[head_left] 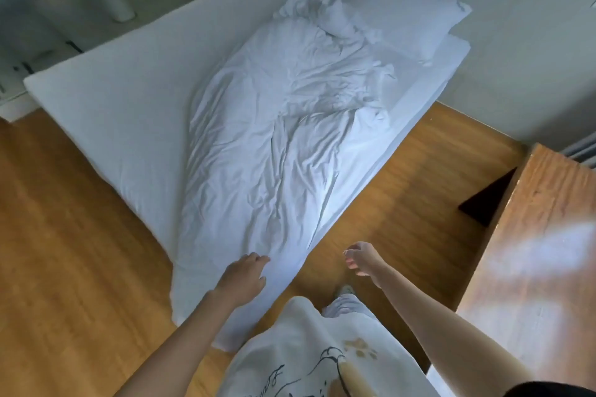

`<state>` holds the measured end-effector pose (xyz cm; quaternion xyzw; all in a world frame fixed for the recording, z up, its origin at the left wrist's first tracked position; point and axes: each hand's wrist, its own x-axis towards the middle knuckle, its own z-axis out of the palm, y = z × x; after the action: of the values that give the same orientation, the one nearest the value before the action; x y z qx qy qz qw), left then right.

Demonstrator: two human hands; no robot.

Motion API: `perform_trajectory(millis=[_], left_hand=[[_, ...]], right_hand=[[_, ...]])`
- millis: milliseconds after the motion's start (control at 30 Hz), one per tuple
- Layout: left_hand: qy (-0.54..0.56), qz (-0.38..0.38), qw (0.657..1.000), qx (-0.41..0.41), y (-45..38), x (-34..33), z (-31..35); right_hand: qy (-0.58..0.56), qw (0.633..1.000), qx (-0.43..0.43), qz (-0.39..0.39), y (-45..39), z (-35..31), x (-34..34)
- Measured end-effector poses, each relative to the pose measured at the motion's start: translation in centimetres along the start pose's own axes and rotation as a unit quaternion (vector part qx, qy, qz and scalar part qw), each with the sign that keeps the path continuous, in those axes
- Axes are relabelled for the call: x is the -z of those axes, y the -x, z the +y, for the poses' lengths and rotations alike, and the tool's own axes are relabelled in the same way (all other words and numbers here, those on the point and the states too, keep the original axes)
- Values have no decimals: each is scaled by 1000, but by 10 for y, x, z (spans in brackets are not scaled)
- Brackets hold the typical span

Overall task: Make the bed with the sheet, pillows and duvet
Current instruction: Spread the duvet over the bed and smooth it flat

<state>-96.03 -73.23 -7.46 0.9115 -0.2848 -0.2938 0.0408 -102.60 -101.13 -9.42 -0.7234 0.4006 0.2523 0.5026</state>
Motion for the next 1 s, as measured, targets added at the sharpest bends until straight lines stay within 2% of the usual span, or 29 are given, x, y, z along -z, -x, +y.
perform_trajectory(millis=[200, 367, 467, 633, 767, 1000], left_hand=[[36, 11, 999, 1, -120, 53, 81], [42, -5, 999, -27, -204, 93, 145], [43, -15, 999, -27, -256, 113, 165], [49, -12, 999, -11, -353, 147, 178], [77, -6, 997, 12, -444, 177, 178], [123, 3, 991, 59, -602, 267, 182]], right_hand=[[-18, 1000, 6, 25, -65, -10, 121], [-47, 995, -2, 86, -110, -23, 214], [-39, 994, -18, 98, -141, -31, 252], [22, 997, -15, 76, -209, -67, 302], [76, 995, 8, 65, -280, -122, 346], [163, 985, 25, 41, -387, -259, 438]])
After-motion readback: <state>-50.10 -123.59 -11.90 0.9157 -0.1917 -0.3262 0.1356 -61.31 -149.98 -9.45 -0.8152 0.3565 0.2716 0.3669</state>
